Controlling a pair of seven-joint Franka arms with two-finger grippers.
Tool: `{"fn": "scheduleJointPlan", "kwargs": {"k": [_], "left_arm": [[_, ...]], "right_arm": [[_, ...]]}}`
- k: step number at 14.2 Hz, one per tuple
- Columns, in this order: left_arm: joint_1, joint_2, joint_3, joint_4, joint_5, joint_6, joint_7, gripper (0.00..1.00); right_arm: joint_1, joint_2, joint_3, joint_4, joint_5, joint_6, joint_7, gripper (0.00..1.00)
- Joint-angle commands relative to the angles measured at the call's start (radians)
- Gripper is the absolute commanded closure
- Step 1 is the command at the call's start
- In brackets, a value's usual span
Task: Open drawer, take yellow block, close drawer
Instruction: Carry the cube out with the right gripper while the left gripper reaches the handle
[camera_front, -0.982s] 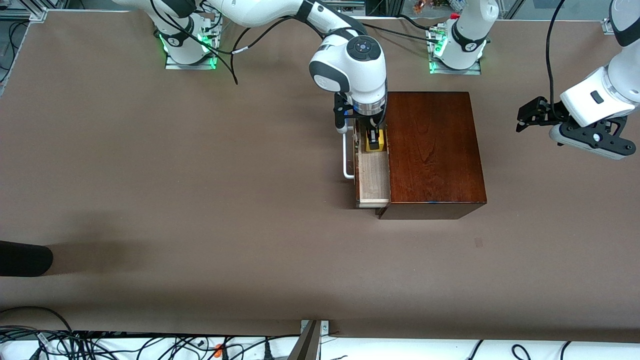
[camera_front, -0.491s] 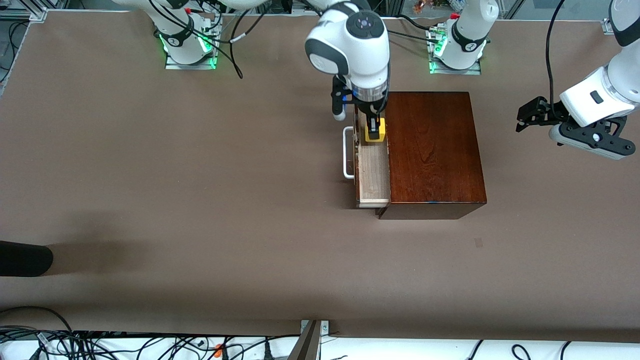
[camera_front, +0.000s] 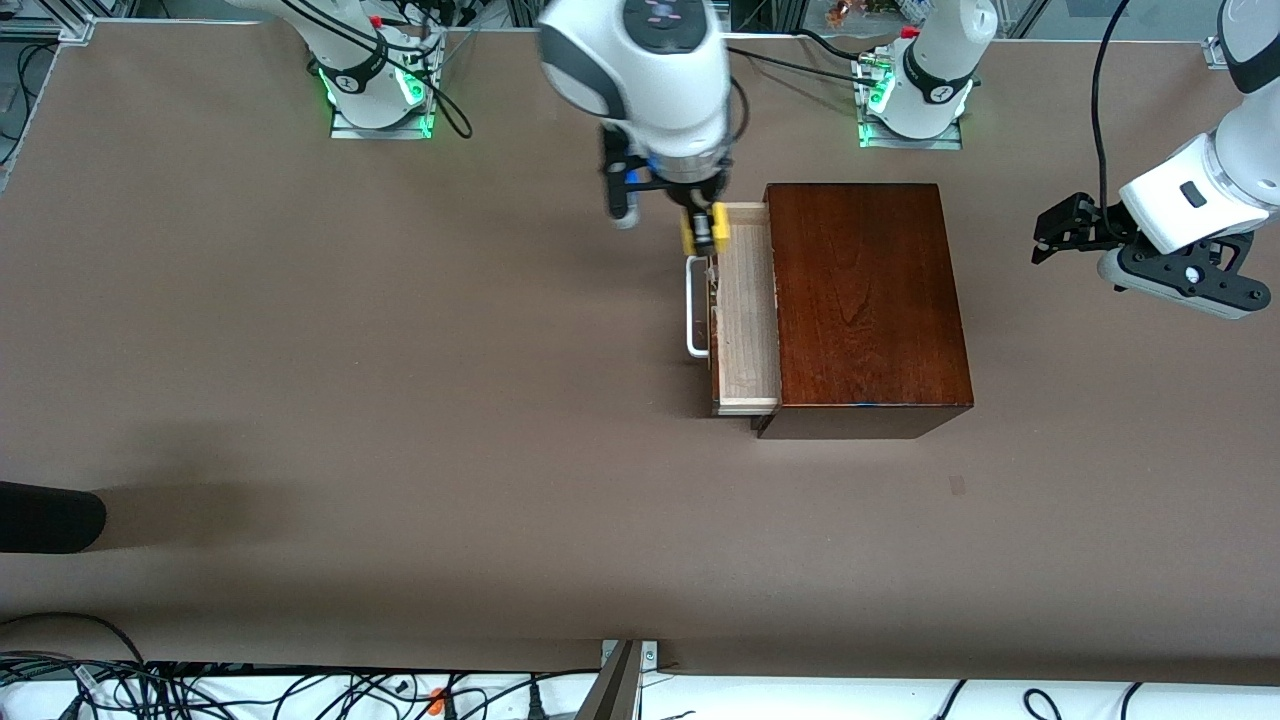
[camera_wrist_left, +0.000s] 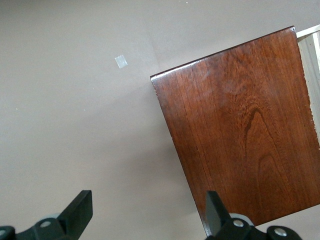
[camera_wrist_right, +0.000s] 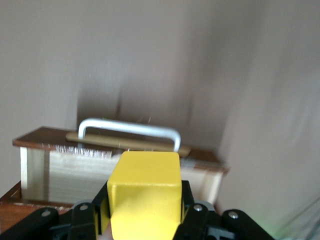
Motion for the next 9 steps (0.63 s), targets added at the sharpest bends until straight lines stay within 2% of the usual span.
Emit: {"fn": "scheduleJointPlan", "kwargs": {"k": [1,4,5,7,9], "left_arm": [[-0.007,-0.013,0.001,0.001,0.010,-0.014,0.007,0.00],[-0.014,0.000,0.000,0.045,0.027,-0.036,0.007,0.00],[-0.016,0.005,0.000,0.047,0.027,-0.036,-0.002,0.00],[-0.016,0.007,0.000,0.047,0.023,-0.036,-0.012,0.00],[-0.016,0.007,0.000,0.048,0.015,-0.036,-0.009,0.00]], "right_arm": [[-0.098,-0.119,0.004,-0.105,0.044,-0.109,-0.251,1.00],[-0.219,-0.287,-0.028,-0.318,0.119,-0.110,-0.566,1.00],[-0.236,-0.352,-0.069,-0.405,0.136,-0.108,-0.709,1.00],[-0.236,-0.475,-0.195,-0.577,0.185,-0.094,-1.003,1.00],[-0.236,-0.553,-0.298,-0.708,0.194,-0.091,-1.281,1.00]]}}
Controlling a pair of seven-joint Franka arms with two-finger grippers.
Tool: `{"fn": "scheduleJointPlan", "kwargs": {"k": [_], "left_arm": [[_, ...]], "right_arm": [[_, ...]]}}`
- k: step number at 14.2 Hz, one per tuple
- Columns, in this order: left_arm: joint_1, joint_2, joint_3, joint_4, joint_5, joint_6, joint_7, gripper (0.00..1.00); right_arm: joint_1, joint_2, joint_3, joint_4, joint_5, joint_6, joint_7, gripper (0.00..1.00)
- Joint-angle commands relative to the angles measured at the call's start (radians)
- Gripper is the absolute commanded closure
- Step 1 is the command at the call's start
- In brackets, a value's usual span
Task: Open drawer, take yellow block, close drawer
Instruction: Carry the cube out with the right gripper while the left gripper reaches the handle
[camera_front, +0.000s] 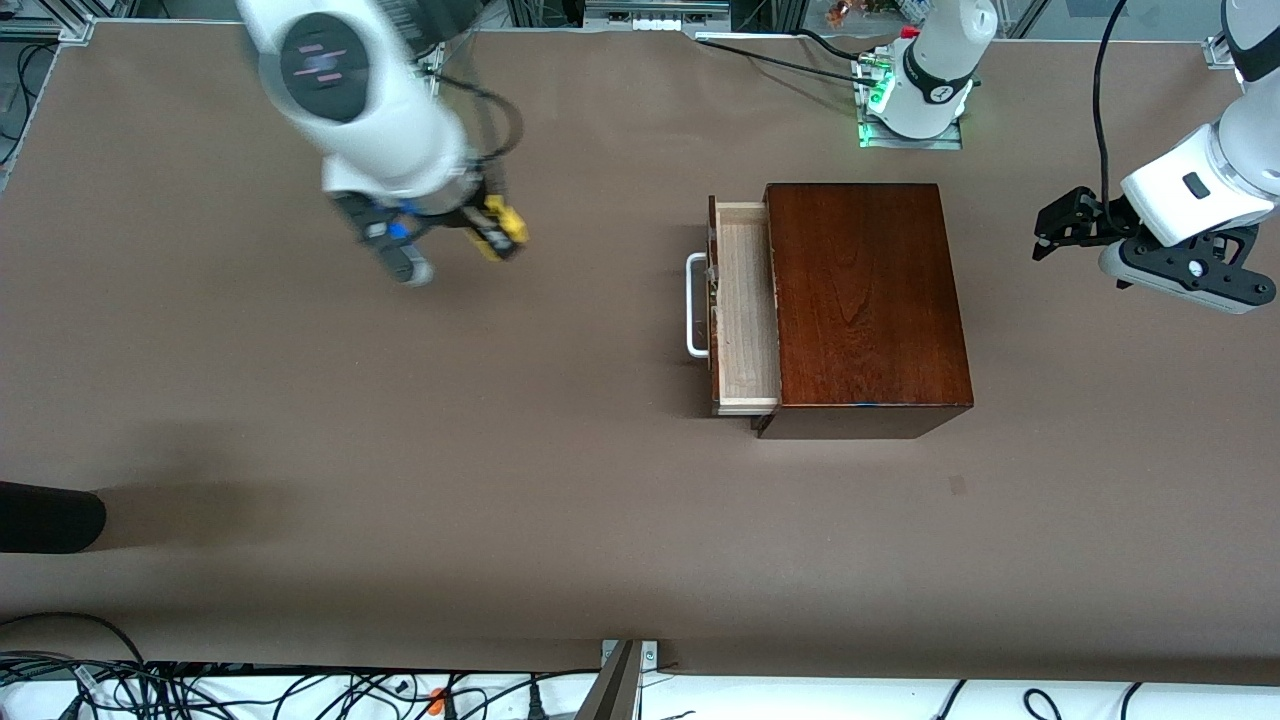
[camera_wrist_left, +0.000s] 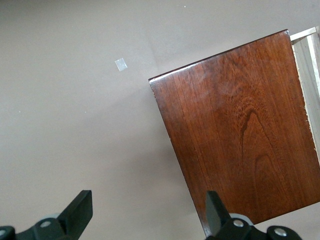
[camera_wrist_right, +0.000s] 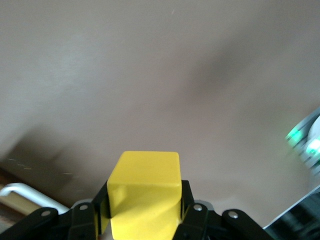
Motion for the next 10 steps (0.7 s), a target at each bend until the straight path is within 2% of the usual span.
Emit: {"fn": "scheduleJointPlan", "kwargs": {"k": [1,3,6,8,10], "left_arm": [[-0.009,0.008,-0.002,0.024,0.007,-0.023,-0.001,0.00],[-0.016,0.008,-0.006,0.025,0.002,-0.052,0.008,0.00],[-0.035,0.033,-0.064,0.025,-0.028,-0.051,-0.002,0.00],[-0.036,0.063,-0.132,0.042,-0.044,-0.048,-0.004,0.00],[-0.036,0.128,-0.205,0.102,-0.042,-0.047,-0.004,0.00]], "right_arm": [[-0.004,-0.174,-0.108,-0.262,0.032,0.049,-0.367,1.00],[-0.004,-0.205,-0.169,-0.374,0.032,0.126,-0.537,1.00],[-0.002,-0.226,-0.183,-0.601,0.030,0.397,-0.744,1.00],[-0.002,-0.185,-0.180,-0.706,0.030,0.604,-0.876,1.00],[0.004,-0.093,-0.169,-0.734,0.028,0.738,-0.973,1.00]]}}
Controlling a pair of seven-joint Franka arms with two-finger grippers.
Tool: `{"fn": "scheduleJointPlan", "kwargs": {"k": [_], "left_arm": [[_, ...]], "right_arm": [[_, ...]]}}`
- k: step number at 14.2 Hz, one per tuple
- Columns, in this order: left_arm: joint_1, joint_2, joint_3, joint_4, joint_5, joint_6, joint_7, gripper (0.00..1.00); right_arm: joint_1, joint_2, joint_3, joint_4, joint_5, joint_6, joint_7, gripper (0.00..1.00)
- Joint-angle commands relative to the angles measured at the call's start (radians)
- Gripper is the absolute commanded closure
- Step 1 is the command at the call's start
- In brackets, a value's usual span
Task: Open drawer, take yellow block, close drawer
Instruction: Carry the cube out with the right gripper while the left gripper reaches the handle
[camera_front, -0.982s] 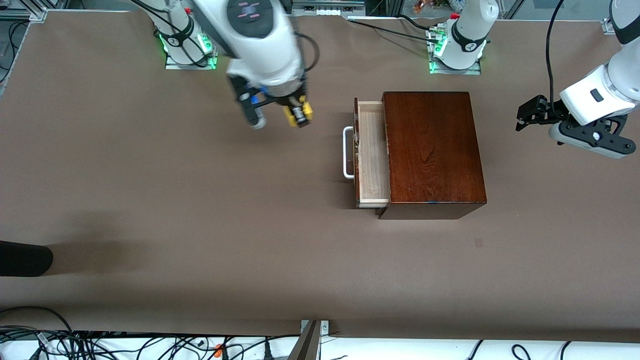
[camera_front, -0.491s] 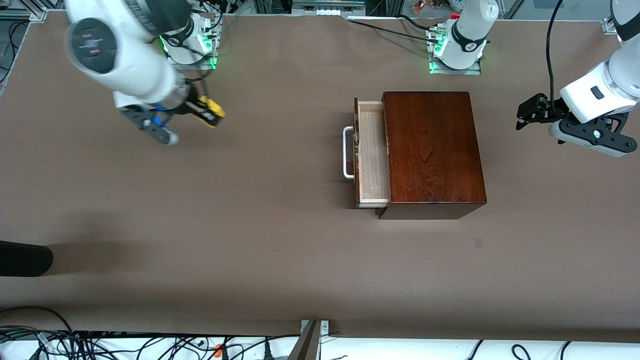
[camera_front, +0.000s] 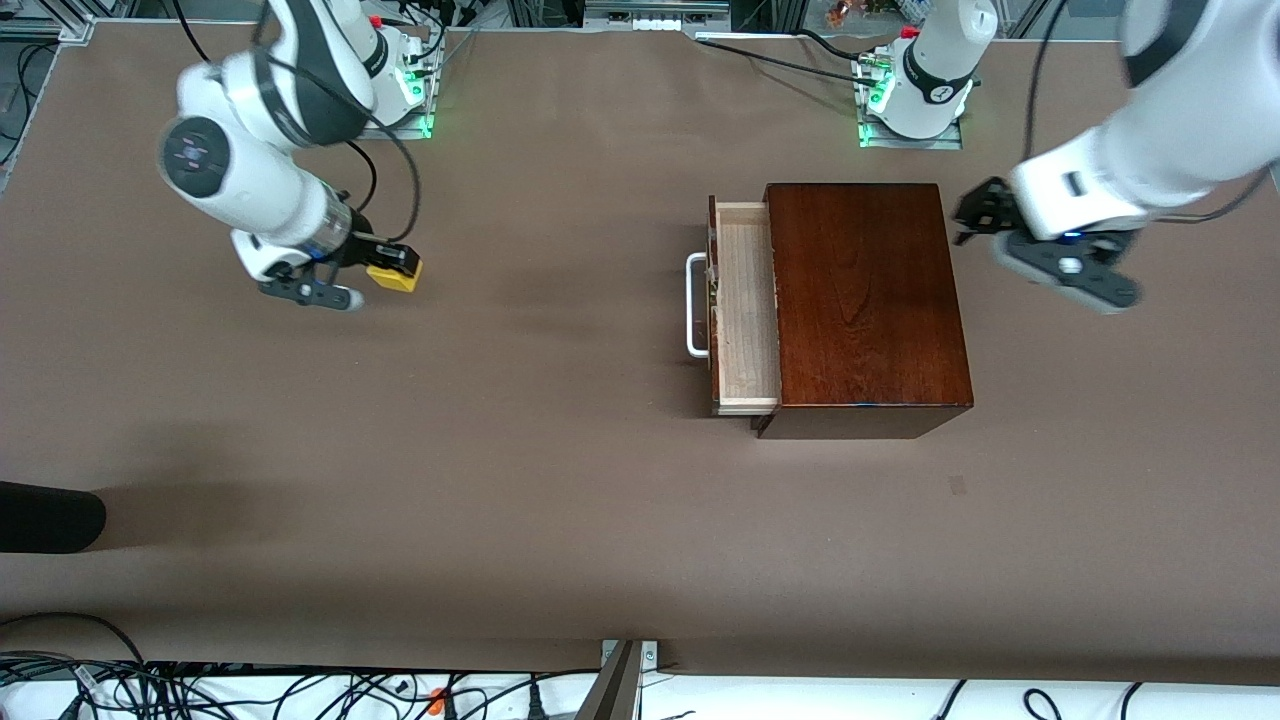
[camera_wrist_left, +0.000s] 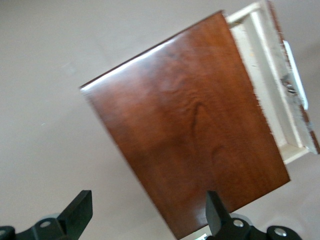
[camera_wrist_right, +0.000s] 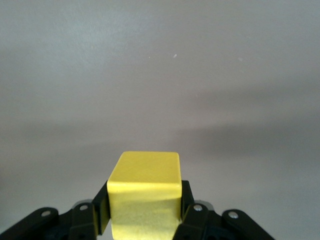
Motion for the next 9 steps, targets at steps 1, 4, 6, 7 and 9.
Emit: {"fn": "scheduleJointPlan", "kwargs": {"k": [1,4,6,7,9], "left_arm": [[0.000,0.107,-0.081,0.120,-0.019,-0.014,0.008,0.00],[-0.006,0.215,-0.172,0.187,-0.078,0.021,0.083,0.00],[-0.006,0.273,-0.233,0.188,-0.089,0.102,0.186,0.00],[-0.006,0.298,-0.253,0.188,-0.089,0.143,0.260,0.00],[-0.018,0.354,-0.292,0.188,-0.089,0.202,0.392,0.00]], "right_arm": [[0.007,0.097,0.018,-0.043,0.018,0.163,-0.135,1.00],[0.008,0.205,0.065,-0.043,0.019,0.272,-0.146,1.00],[0.008,0.265,0.090,-0.043,0.021,0.333,-0.145,1.00],[0.008,0.280,0.098,-0.043,0.021,0.349,-0.145,1.00],[0.008,0.297,0.116,-0.043,0.021,0.355,-0.143,1.00]]}}
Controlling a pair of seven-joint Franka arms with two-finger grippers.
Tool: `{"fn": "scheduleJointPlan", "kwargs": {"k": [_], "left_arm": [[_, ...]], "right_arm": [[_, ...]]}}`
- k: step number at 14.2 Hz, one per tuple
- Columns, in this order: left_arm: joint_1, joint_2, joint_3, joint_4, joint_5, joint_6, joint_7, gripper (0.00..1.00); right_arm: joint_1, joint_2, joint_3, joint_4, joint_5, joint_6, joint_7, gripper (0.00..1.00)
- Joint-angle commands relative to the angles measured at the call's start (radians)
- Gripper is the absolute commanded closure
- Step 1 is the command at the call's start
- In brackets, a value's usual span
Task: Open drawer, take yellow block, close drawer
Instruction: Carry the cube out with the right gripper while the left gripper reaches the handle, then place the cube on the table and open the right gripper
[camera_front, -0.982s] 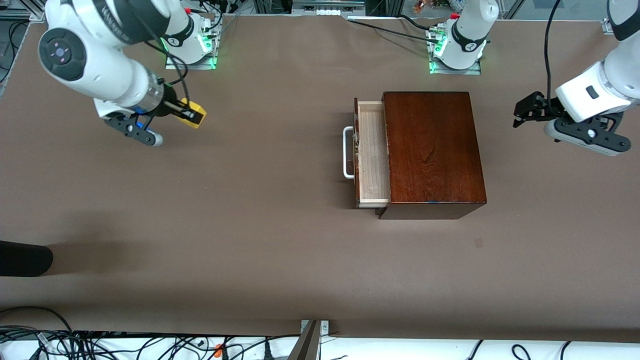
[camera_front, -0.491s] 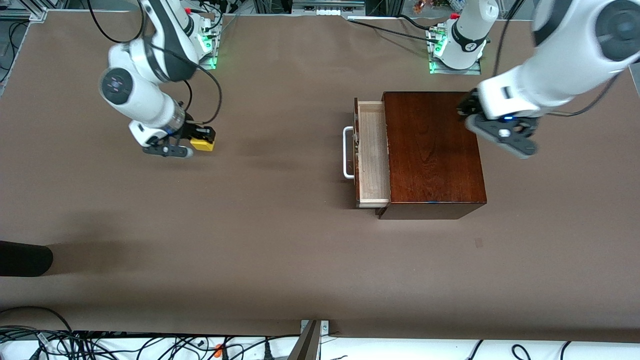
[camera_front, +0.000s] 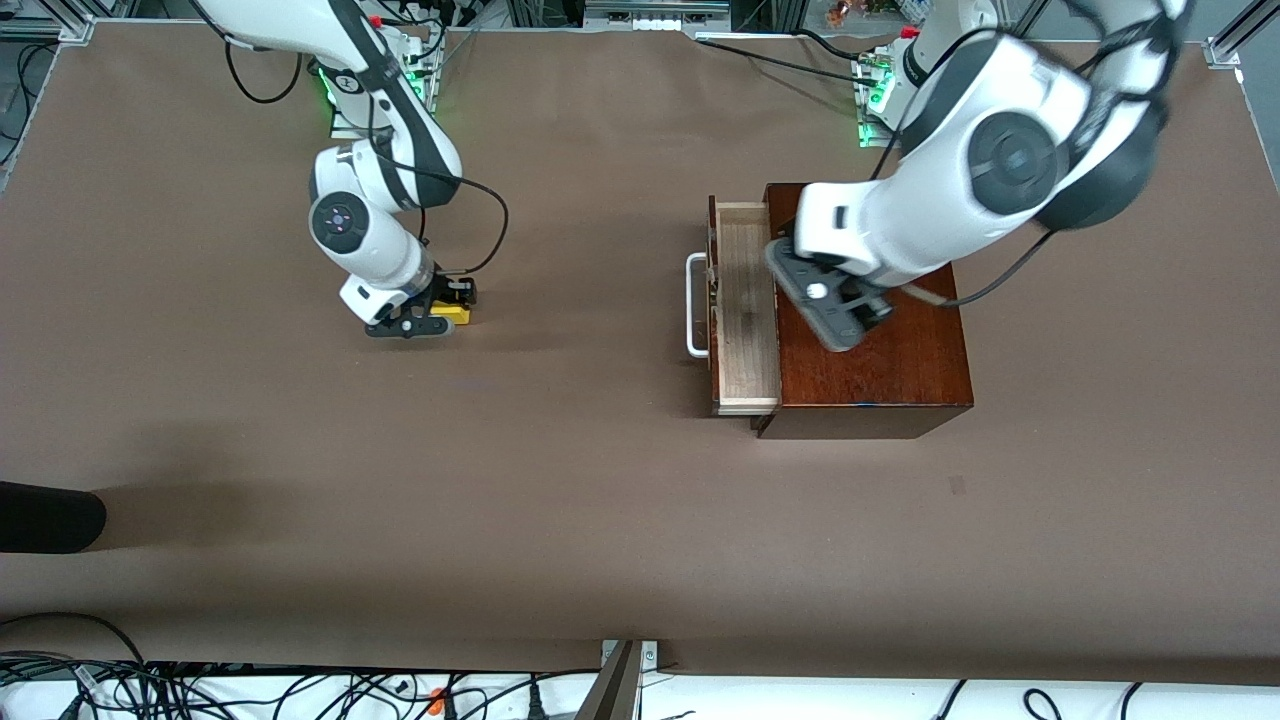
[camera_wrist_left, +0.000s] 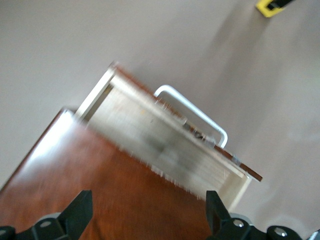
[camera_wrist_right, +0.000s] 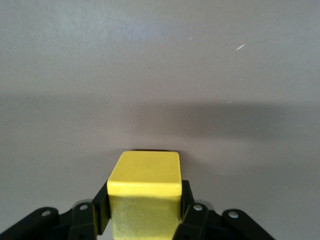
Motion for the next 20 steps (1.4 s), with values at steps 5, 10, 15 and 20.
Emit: {"fn": "scheduleJointPlan", "kwargs": {"k": [5,10,15,20], "left_arm": [[-0.075,0.148,-0.064,0.038,-0.008,0.156,0.409,0.00],[-0.156,0.228,-0.063,0.027,0.075,0.225,0.517,0.00],[-0.213,0.283,-0.060,-0.002,0.179,0.292,0.543,0.00],[-0.161,0.273,-0.060,-0.102,0.210,0.281,0.540,0.00]], "right_arm": [[0.001,0.004,0.018,0.013,0.022,-0.011,-0.010,0.38],[-0.004,-0.099,-0.028,0.087,0.024,-0.254,0.005,0.00],[-0.004,-0.157,-0.215,0.279,0.021,-0.627,-0.054,0.00],[-0.004,-0.266,-0.359,0.390,0.006,-0.770,-0.157,0.00]]}}
